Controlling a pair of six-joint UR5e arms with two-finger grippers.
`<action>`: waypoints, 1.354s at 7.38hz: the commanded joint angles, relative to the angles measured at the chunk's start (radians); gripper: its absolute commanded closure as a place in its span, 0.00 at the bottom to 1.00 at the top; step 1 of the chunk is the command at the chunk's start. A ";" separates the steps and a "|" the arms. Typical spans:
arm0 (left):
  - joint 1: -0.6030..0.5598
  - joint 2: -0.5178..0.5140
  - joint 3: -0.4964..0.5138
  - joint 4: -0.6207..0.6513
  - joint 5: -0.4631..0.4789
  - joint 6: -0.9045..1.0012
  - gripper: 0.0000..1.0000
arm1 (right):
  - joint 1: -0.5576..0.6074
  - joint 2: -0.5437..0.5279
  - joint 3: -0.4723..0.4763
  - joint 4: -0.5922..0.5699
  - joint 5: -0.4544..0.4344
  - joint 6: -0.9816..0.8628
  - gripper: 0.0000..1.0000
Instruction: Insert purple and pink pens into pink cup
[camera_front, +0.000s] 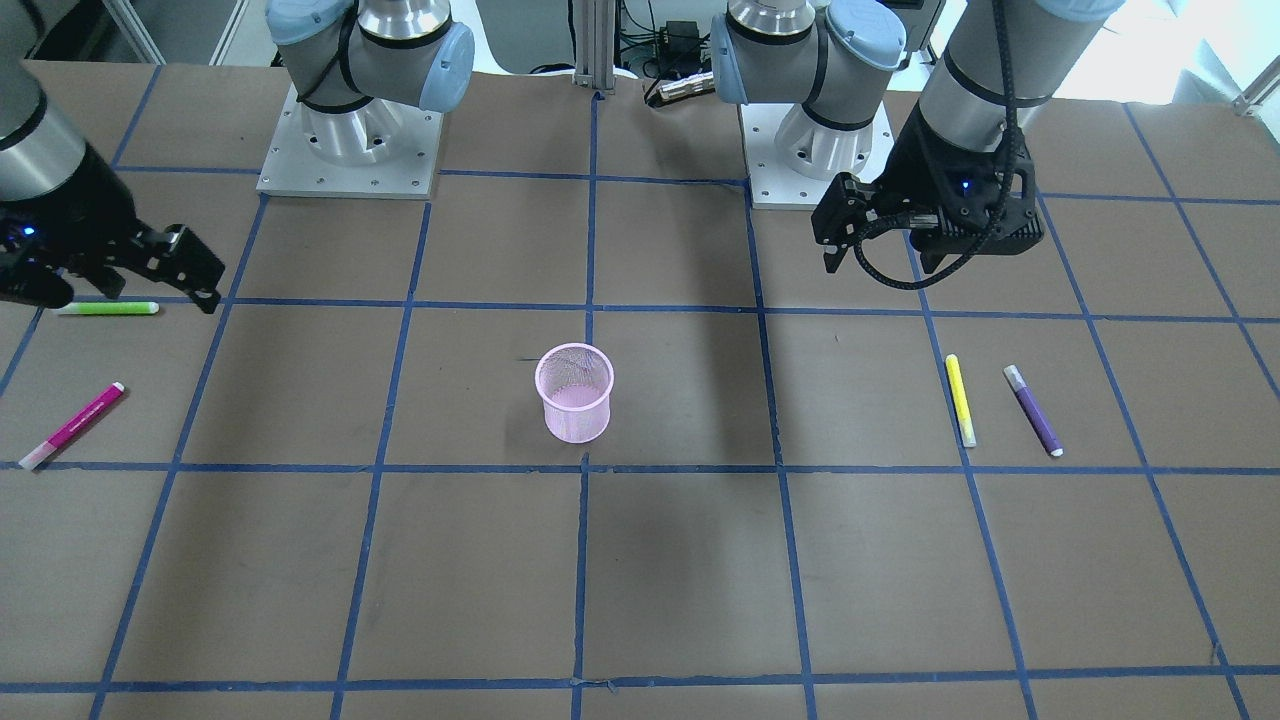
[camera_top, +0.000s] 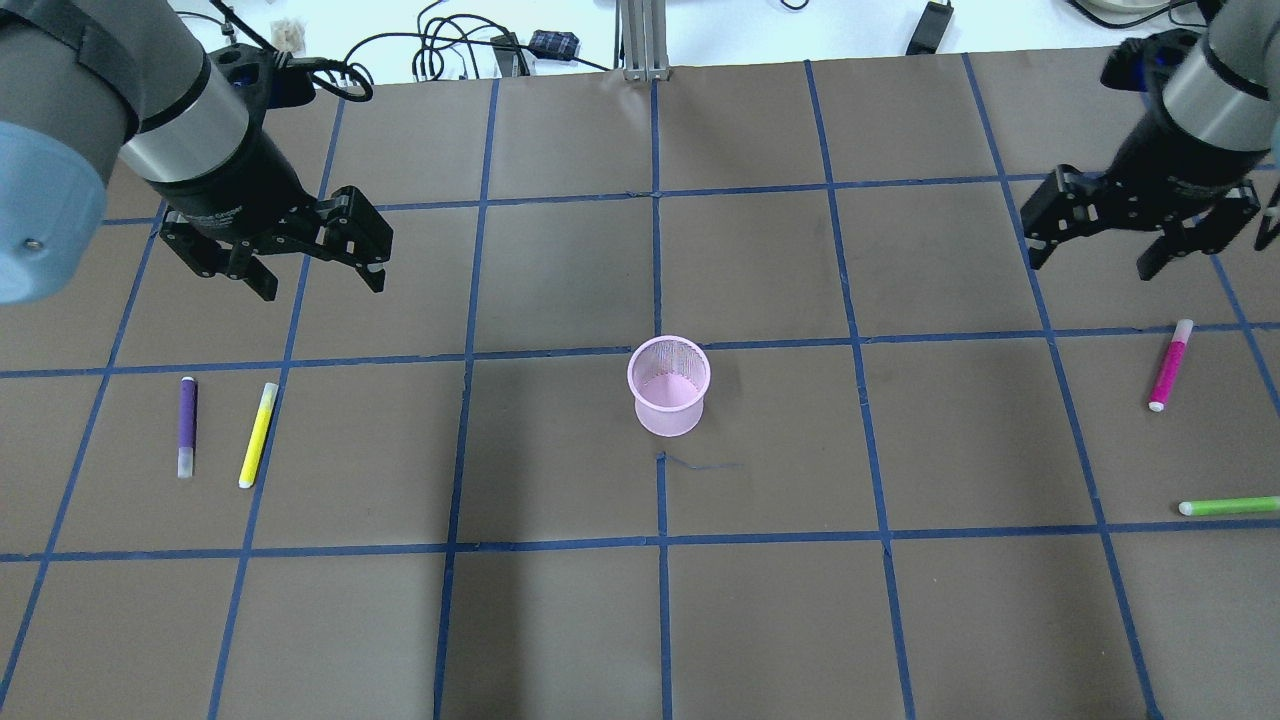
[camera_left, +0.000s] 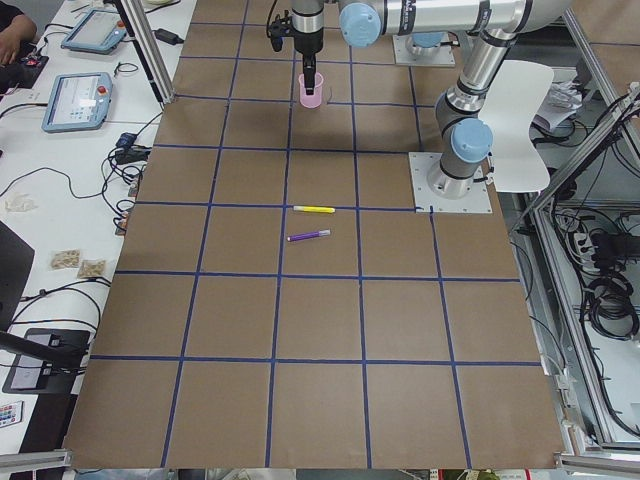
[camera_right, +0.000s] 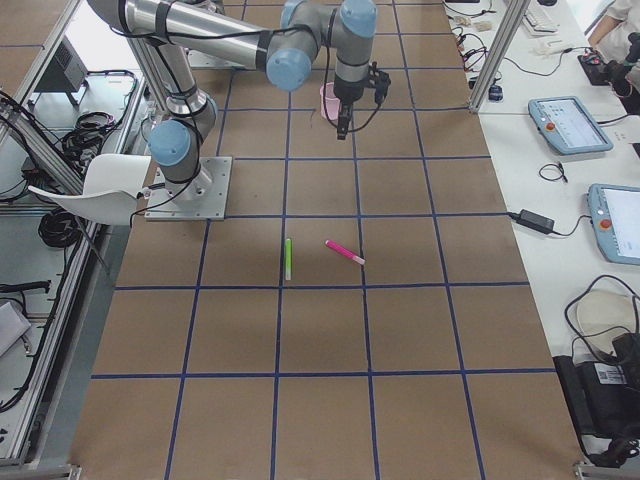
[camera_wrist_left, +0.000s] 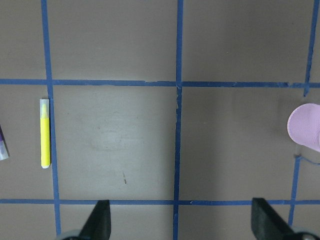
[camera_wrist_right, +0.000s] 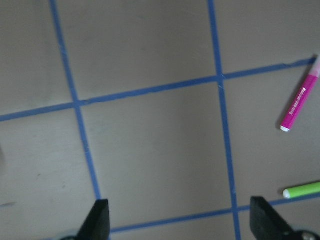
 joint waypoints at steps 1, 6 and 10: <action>0.006 -0.001 0.001 -0.005 0.001 0.002 0.00 | -0.213 0.095 0.189 -0.318 0.006 -0.119 0.00; 0.176 -0.058 -0.004 0.043 -0.005 0.011 0.00 | -0.305 0.291 0.217 -0.487 -0.009 -0.102 0.22; 0.293 -0.197 -0.007 0.178 -0.005 0.160 0.00 | -0.305 0.360 0.184 -0.495 -0.078 -0.112 0.55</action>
